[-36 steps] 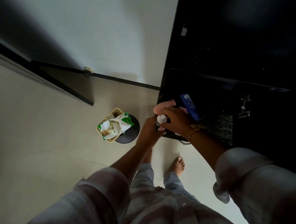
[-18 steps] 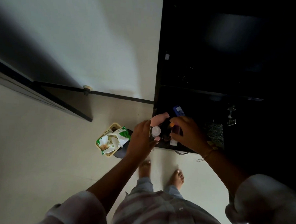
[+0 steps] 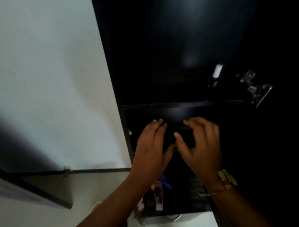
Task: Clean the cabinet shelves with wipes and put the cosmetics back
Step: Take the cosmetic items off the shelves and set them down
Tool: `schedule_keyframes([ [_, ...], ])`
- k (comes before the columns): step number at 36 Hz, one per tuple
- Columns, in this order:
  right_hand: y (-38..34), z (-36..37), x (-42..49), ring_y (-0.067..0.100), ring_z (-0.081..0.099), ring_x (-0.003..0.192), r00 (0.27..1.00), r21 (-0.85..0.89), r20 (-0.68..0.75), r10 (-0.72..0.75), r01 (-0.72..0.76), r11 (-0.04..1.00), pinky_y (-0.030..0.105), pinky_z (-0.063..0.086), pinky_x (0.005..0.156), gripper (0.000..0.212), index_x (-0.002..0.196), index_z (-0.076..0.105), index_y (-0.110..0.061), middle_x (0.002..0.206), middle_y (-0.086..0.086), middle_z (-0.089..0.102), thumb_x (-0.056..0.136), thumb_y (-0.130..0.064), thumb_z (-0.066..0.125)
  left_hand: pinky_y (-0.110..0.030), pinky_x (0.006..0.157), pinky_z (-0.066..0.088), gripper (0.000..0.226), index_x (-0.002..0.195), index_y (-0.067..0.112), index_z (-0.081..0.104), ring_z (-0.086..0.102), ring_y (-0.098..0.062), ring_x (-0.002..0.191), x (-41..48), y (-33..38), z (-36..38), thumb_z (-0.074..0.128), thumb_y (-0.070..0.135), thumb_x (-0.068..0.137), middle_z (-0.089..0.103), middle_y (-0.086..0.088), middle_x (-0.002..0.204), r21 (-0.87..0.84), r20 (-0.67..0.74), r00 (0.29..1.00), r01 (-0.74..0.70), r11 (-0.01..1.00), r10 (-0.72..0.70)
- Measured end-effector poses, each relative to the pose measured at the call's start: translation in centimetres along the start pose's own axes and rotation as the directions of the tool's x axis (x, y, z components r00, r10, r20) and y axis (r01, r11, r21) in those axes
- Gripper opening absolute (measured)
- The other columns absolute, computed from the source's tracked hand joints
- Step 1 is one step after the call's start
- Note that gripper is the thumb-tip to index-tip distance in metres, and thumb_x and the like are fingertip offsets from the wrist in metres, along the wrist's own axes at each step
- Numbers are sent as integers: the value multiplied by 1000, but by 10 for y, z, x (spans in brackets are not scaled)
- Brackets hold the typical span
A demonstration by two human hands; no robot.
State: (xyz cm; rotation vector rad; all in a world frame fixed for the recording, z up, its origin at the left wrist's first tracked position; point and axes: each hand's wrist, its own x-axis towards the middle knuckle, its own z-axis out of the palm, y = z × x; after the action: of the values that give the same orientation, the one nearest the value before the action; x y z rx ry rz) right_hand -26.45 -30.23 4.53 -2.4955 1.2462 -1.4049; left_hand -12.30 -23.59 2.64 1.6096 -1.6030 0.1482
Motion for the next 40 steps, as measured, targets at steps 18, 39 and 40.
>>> schedule_keyframes([
  [18, 31, -38, 155, 37, 58, 111, 963, -175, 1, 269, -265, 948, 36, 47, 91, 63, 134, 46, -8, 127, 18, 57, 82, -35, 69, -35, 111, 34, 56, 132, 9, 48, 38, -21, 130, 144, 48, -10, 63, 36, 85, 42, -6, 141, 75, -67, 994, -83, 994, 88],
  [39, 44, -17, 144, 18, 70, 86, 935, 84, 24, 354, -355, 931, 35, 57, 75, 19, 100, 63, -26, 89, -5, 73, 85, -37, 68, -29, 109, 34, 41, 127, 18, 53, 40, -12, 127, 126, 28, -6, 58, 33, 90, 50, 3, 133, -23, -50, 996, -73, 997, 72],
  [40, 40, -17, 141, 13, 70, 83, 935, 183, 32, 353, -352, 918, 33, 57, 75, 18, 99, 65, -24, 87, -5, 73, 84, -32, 71, -30, 108, 36, 37, 125, 19, 54, 41, -10, 125, 122, 28, -7, 58, 31, 90, 51, 5, 130, -56, -72, 994, -81, 995, 77],
])
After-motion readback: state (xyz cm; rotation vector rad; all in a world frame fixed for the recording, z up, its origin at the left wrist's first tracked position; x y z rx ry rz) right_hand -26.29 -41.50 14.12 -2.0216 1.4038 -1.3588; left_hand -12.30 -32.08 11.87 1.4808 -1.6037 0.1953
